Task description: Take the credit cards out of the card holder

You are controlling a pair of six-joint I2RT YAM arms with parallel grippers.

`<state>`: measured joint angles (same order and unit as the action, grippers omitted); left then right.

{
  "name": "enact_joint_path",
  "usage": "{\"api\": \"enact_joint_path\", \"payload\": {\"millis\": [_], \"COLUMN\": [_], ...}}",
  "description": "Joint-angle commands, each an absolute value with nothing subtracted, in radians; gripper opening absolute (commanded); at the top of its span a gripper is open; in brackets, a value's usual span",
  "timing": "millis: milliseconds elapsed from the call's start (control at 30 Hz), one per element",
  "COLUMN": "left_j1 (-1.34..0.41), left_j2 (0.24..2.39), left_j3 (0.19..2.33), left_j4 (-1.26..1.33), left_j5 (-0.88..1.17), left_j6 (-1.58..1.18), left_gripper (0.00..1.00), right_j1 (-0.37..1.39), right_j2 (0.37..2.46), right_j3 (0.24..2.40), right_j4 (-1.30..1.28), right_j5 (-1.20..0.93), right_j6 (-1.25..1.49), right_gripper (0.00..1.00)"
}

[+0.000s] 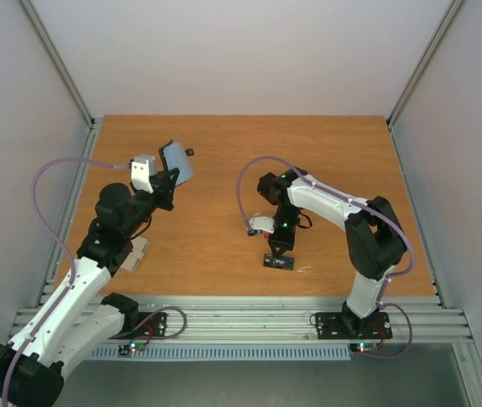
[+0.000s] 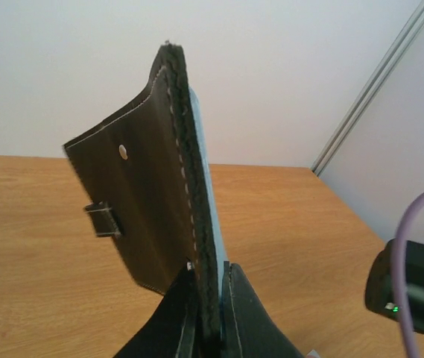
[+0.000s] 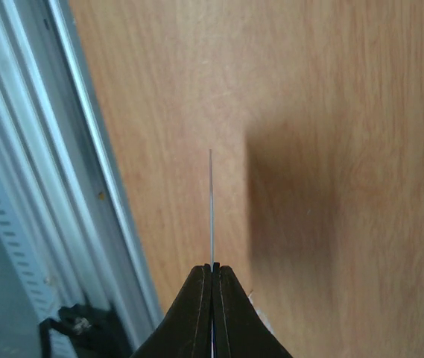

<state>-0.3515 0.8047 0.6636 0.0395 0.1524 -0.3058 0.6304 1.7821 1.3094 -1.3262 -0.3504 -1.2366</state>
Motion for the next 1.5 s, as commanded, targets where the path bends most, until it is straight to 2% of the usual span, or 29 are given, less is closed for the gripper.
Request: {"api": "enact_joint_path", "payload": {"millis": [0,233,467,567,633,667,833,933,1100,1200,1267,1300,1400,1467], "left_j1": [-0.346,-0.344,-0.342,-0.343,-0.343,-0.343,-0.342,-0.342,-0.342,-0.342,-0.347,-0.351,-0.353,-0.353], "left_j2": [0.797,0.791,0.791,0.793,0.793,0.792,0.785,0.79,0.807,0.819,0.816,0.81,0.791,0.785], "left_j3": [0.664,0.664,0.66,0.658,0.658,0.657,0.659,0.671,0.736,0.784,0.808,0.817,0.823,0.821], "left_j4": [0.093,0.089,0.093,0.099,0.101,0.101,0.127,0.188,0.336,0.382,0.406,0.41,0.42,0.422], "left_j5": [0.156,0.155,0.158,0.164,0.169,0.172,0.236,0.376,0.679,0.822,0.938,0.954,0.954,0.96], "left_j6": [-0.307,-0.305,-0.311,-0.314,-0.314,-0.313,-0.252,-0.185,-0.137,-0.127,-0.092,-0.078,-0.018,-0.004], "left_gripper": [0.0,0.0,0.0,0.0,0.0,0.0,0.0,0.0,0.0,0.0,0.0,0.0,0.0,0.0], "right_j1": [0.638,0.635,0.636,0.636,0.639,0.643,0.643,0.595,0.439,0.413,0.41,0.41,0.412,0.426], "right_j2": [1.836,1.947,1.937,1.911,1.896,1.885,1.642,1.418,1.206,1.211,1.251,1.268,1.294,1.301], "right_j3": [1.298,1.337,1.299,1.279,1.279,1.286,1.243,1.19,1.121,1.128,1.167,1.182,1.182,1.192], "right_j4": [-1.22,-1.194,-1.103,-1.047,-1.03,-1.02,-0.805,-0.586,-0.218,-0.015,0.077,0.131,0.291,0.298], "right_j5": [-0.38,-0.306,-0.209,-0.171,-0.147,-0.133,-0.126,-0.237,-0.65,-0.829,-0.898,-0.922,-0.97,-0.971], "right_j6": [-1.35,-1.415,-1.423,-1.431,-1.428,-1.413,-1.244,-1.058,-0.611,-0.344,-0.198,-0.131,-0.016,-0.021], "right_gripper": [0.01,0.01,0.05,0.15,0.35,0.41,0.49,0.56,0.7,0.79,0.88,0.96,0.99,0.98]}}
